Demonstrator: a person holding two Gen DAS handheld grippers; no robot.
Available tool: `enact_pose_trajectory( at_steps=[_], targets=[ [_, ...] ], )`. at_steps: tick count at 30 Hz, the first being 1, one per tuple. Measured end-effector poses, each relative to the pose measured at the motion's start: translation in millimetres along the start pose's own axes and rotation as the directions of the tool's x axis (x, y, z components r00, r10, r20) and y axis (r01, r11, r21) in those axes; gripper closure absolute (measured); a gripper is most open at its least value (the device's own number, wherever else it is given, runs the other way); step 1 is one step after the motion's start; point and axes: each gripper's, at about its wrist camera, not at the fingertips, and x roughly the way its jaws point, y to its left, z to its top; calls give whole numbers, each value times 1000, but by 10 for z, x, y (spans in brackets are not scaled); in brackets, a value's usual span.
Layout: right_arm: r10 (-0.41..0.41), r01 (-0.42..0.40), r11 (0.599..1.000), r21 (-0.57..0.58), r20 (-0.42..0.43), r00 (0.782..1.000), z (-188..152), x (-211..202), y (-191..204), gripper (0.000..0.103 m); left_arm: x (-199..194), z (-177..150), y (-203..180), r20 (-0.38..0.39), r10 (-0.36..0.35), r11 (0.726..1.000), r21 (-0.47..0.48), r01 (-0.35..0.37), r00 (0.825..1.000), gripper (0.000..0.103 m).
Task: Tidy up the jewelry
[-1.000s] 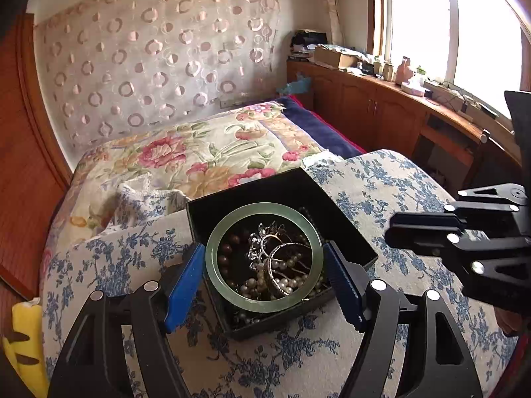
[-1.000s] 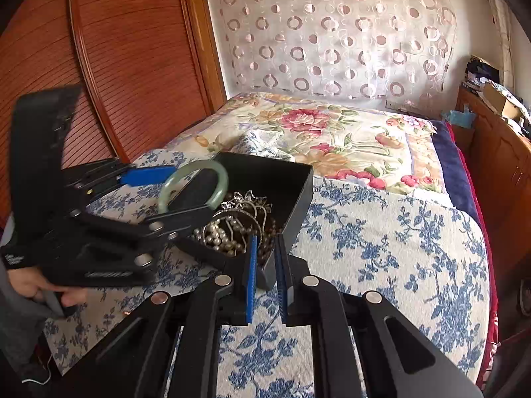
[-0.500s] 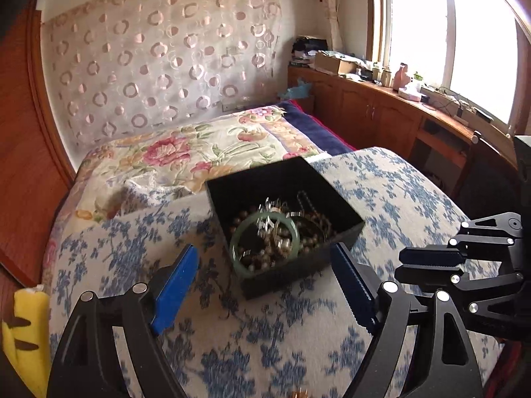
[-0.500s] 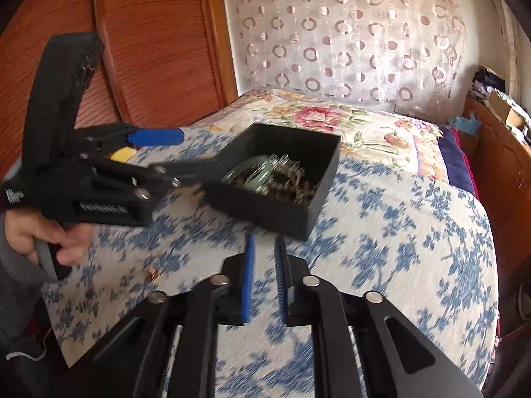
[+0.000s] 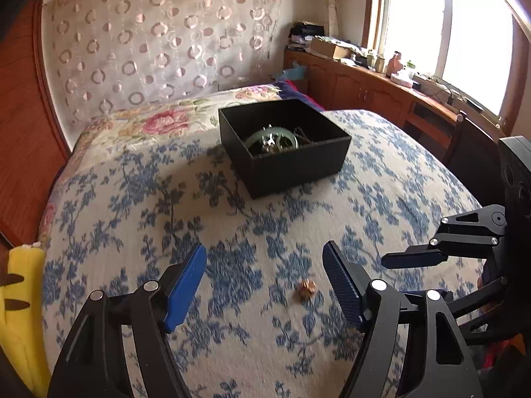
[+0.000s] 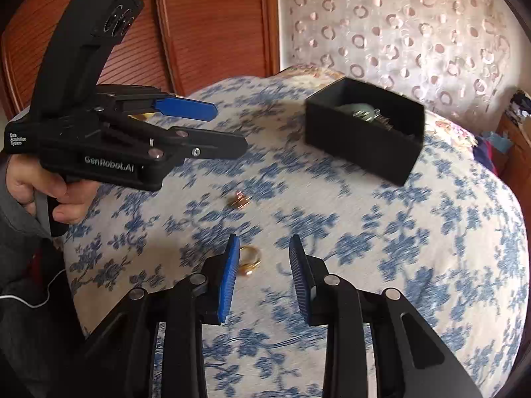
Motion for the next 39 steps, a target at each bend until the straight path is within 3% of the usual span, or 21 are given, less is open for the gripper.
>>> enact_pose_trajectory(
  at_steps=[5, 9, 11, 19, 26, 29, 39],
  targets=[
    [-14, 11, 999, -42, -52, 999, -48, 145, 108, 69, 40, -144, -31, -29, -11, 1000, 6, 11, 1000, 37],
    [-42, 38, 996, -86, -52, 998, -56, 158, 166, 70, 99, -198, -47, -49, -17, 1000, 6, 18, 999, 42],
    [-40, 36, 995, -91, -50, 998, -57, 158, 166, 82, 131, -211, -74, -58, -27, 1000, 6, 27, 998, 43],
    [-56, 54, 997, -55, -27, 998, -71, 31, -24, 82, 213, -221, -220, -75, -63, 998, 22, 64, 995, 54],
    [-85, 85, 996, -3, 10, 996, -27, -146, -272, 82, 328, -224, -302, -94, -61, 997, 45, 65, 994, 72],
    [-93, 93, 996, 5, 23, 995, -4, -202, -325, 82, 337, -214, -316, -93, -52, 997, 58, 57, 994, 89],
    [-130, 131, 991, -7, 56, 990, 196, -214, -469, 82, 249, 11, -243, -39, -40, 998, 39, 42, 998, 89]
  ],
)
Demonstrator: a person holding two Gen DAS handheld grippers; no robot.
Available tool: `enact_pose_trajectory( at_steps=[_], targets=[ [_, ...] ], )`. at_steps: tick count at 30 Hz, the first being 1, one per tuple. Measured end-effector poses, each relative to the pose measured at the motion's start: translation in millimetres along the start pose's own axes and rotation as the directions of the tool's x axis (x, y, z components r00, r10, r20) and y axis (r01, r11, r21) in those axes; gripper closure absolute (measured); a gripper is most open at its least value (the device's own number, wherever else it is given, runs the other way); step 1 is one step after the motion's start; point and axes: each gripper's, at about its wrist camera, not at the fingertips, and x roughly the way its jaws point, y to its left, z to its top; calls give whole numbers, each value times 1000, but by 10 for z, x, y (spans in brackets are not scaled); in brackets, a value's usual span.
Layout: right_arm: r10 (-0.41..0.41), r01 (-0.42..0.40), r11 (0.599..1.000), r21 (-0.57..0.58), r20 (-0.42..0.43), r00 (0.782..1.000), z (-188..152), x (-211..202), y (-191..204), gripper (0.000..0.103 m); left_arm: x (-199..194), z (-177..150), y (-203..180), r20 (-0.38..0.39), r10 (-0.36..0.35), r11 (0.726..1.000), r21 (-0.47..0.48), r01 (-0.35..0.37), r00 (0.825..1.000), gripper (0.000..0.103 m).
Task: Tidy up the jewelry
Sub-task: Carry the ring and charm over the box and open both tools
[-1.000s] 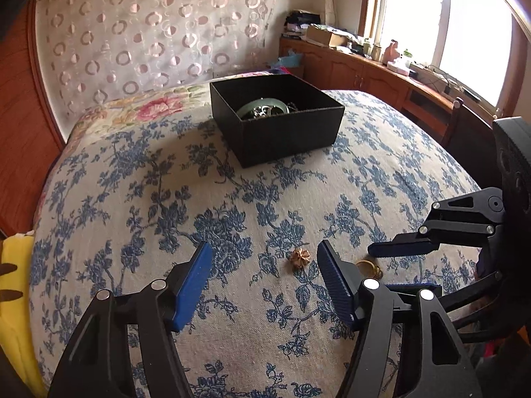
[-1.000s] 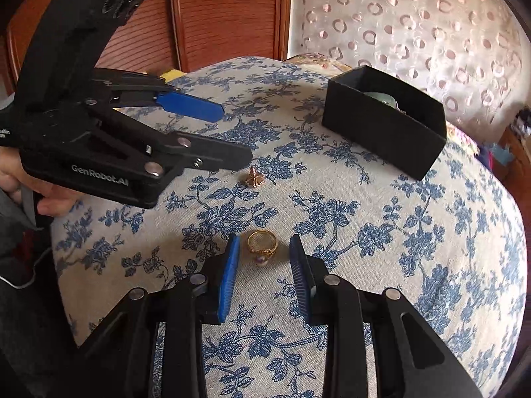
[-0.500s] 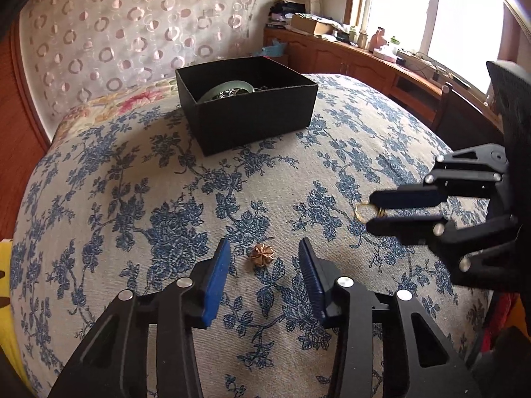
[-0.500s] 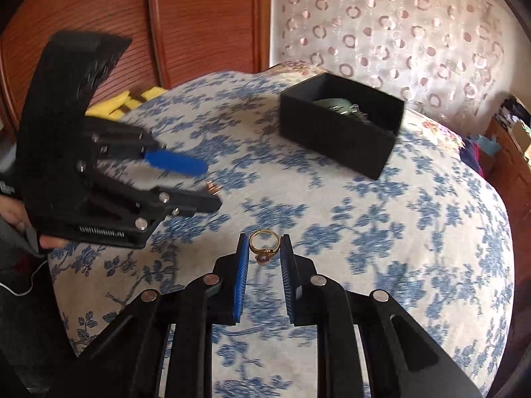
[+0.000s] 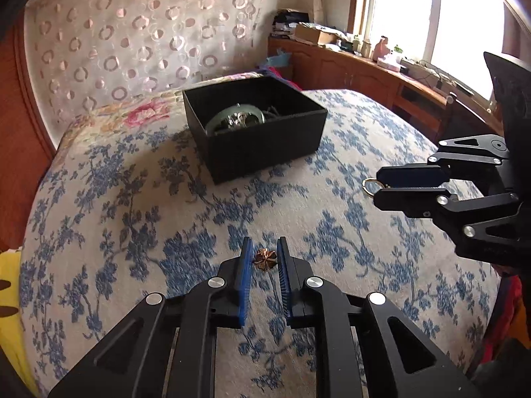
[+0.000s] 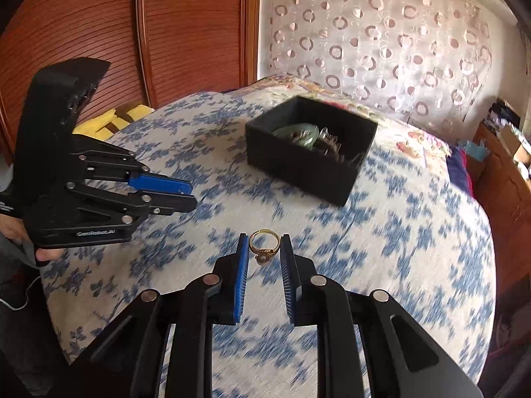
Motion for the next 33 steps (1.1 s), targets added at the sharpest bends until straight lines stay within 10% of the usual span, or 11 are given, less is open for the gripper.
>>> enact_pose_trajectory(
  at_steps=[21, 29, 33],
  targets=[
    [-43, 33, 988, 154, 62, 997, 773, 434, -716, 81, 224, 943, 231, 99, 91, 996, -15, -90, 991, 89],
    [-63, 52, 985, 167, 59, 996, 703, 431, -756, 66, 311, 1022, 258, 104, 94, 995, -35, -90, 990, 89],
    [-75, 61, 981, 184, 70, 995, 611, 329, -816, 66, 307, 1049, 226, 111, 105, 994, -35, -102, 988, 67]
  ],
)
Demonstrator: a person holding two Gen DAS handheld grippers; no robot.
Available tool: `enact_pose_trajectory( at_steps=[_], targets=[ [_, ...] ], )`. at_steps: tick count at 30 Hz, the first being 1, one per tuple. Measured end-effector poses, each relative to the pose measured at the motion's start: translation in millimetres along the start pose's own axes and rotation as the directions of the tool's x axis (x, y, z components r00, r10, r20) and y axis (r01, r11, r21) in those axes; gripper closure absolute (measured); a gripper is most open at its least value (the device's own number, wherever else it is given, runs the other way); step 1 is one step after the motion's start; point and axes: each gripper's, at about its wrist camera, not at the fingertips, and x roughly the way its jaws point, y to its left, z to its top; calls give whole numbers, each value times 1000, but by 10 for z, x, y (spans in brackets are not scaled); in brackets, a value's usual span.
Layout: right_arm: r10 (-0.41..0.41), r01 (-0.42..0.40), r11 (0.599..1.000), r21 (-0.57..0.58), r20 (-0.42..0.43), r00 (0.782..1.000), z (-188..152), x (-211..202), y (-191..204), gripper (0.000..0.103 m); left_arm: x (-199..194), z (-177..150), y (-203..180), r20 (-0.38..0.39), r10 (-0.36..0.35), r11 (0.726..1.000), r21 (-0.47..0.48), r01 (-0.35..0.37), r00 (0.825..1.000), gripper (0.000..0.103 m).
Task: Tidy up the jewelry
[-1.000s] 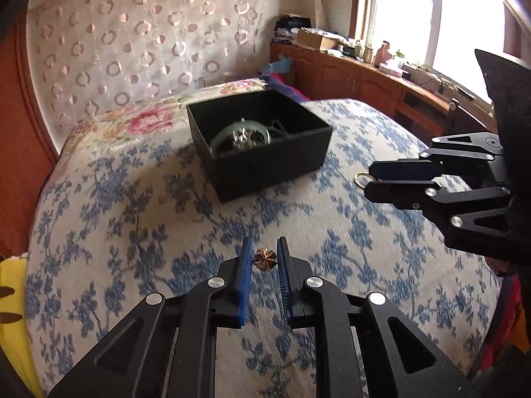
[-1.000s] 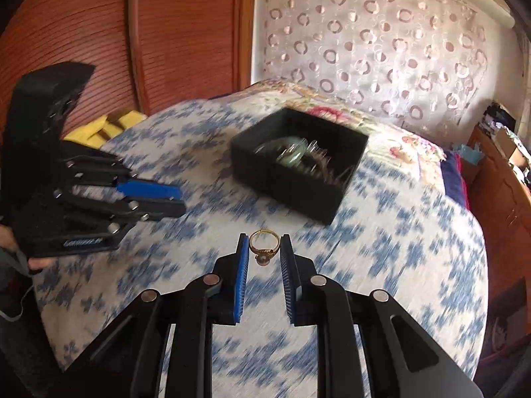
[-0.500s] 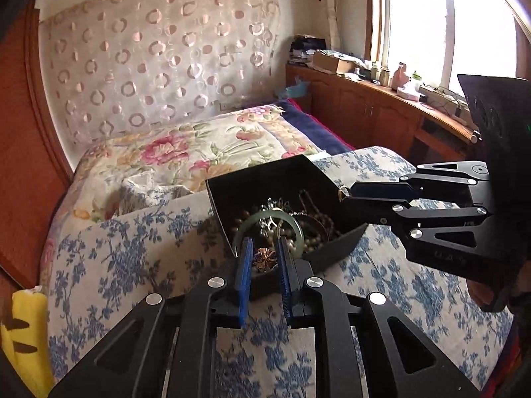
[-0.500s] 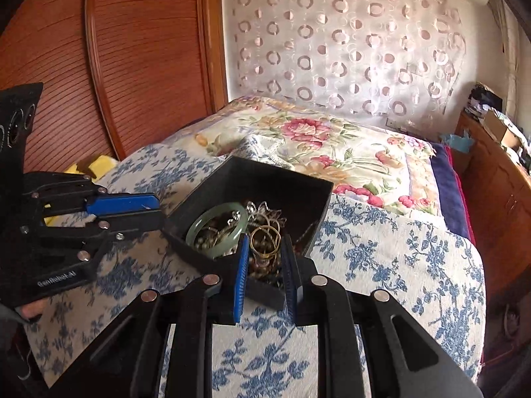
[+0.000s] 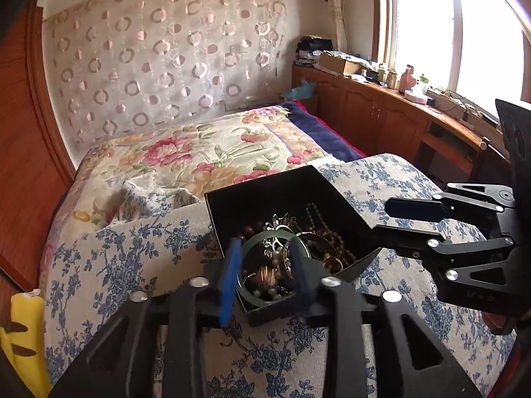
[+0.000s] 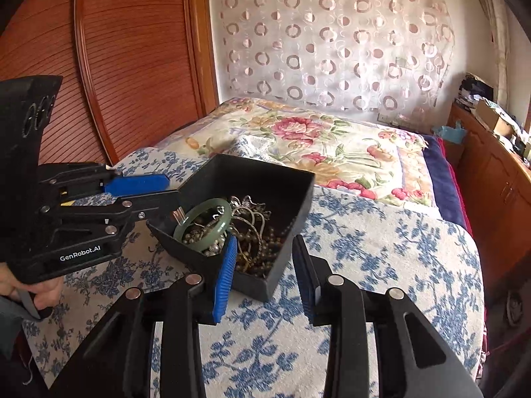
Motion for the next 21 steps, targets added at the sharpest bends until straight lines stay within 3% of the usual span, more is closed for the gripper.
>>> enact_pose_trajectory(
  at_steps=[5, 10, 12, 15, 21],
  targets=[
    [-38, 37, 999, 22, 40, 998, -128, -221, -37, 66, -118, -53, -12, 13, 14, 1000, -19, -14, 1000, 58],
    [-57, 51, 997, 61, 101, 993, -288, -525, -21, 62, -386, -197, -50, 46, 19, 999, -29, -17, 999, 41],
    [-72, 64, 995, 71, 119, 990, -337, -638, 1, 52, -492, -237, -67, 57, 23, 999, -31, -21, 998, 29],
    [-103, 89, 992, 93, 150, 983, -417, -822, 46, 35, -675, -313, -110, 79, 44, 998, -41, -41, 996, 19],
    [-153, 130, 984, 122, 210, 966, -532, -1176, 190, 12, -1037, -495, -128, 111, 80, 995, -73, -72, 991, 8]
  ],
)
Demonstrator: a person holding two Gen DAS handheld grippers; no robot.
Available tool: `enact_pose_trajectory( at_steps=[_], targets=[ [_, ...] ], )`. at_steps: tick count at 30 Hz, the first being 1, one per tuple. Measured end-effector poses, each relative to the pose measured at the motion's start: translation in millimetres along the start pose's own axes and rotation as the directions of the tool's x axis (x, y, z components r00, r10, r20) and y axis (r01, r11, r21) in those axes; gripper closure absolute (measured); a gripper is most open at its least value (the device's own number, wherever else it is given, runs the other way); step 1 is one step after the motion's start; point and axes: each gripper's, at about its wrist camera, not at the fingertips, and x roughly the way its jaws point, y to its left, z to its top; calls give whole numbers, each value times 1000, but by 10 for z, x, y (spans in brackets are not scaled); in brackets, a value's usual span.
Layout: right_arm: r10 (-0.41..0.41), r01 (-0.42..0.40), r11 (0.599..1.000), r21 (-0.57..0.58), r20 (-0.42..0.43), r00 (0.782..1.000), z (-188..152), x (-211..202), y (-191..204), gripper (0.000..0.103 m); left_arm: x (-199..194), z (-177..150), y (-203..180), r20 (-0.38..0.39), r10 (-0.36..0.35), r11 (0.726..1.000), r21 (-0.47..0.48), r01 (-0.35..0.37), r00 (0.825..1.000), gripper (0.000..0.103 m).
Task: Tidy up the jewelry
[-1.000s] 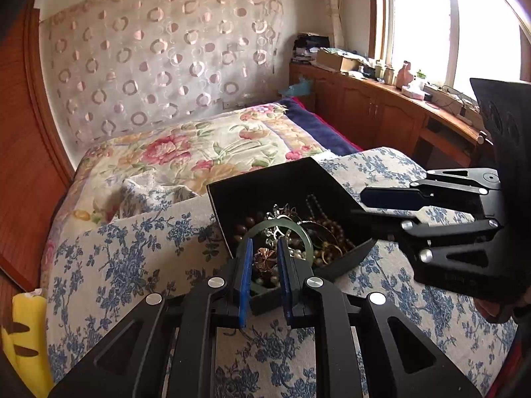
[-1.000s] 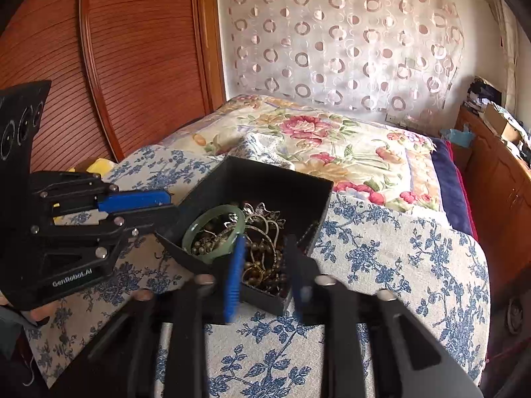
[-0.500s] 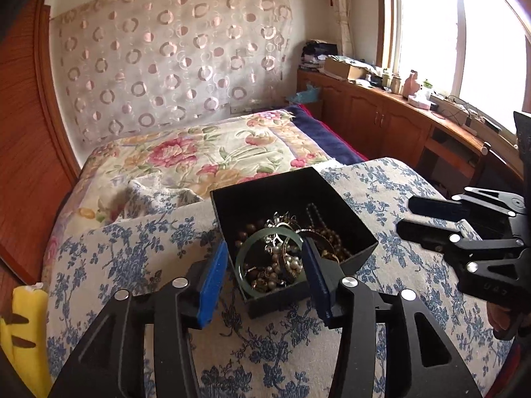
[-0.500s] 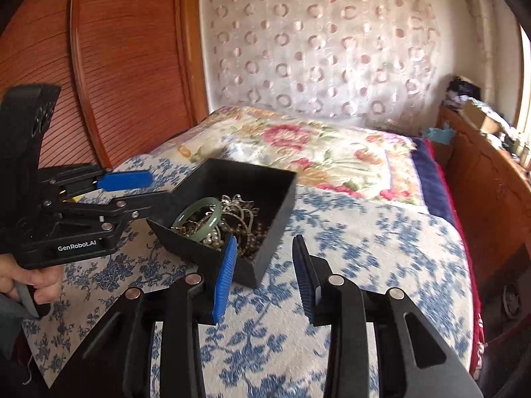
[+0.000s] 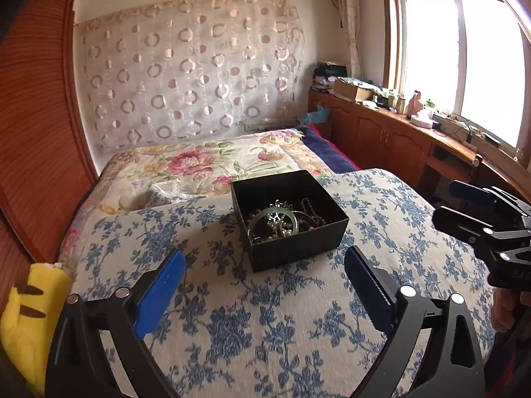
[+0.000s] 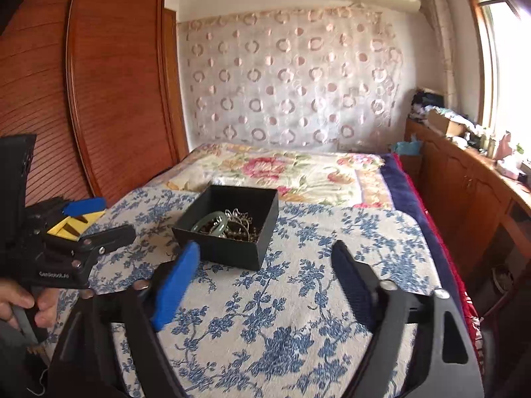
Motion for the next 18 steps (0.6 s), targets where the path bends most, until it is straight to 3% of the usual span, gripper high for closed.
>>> enact_pose_trajectory(
  at_steps=[5, 11, 18],
  targets=[
    [-38, 38, 999, -4, 40, 999, -25, -208, 114, 2, -200, -127, 30, 6, 40, 999, -34, -40, 999, 8],
    [-97, 95, 995, 37, 46, 994, -107, -335, 159, 2, -378, -267, 54, 18, 113, 993, -35, -112, 993, 8],
    [-102, 100, 994, 34, 44, 994, -183, -351, 215, 2, -428, -363, 78, 9, 108, 993, -48, -108, 994, 8]
  ],
)
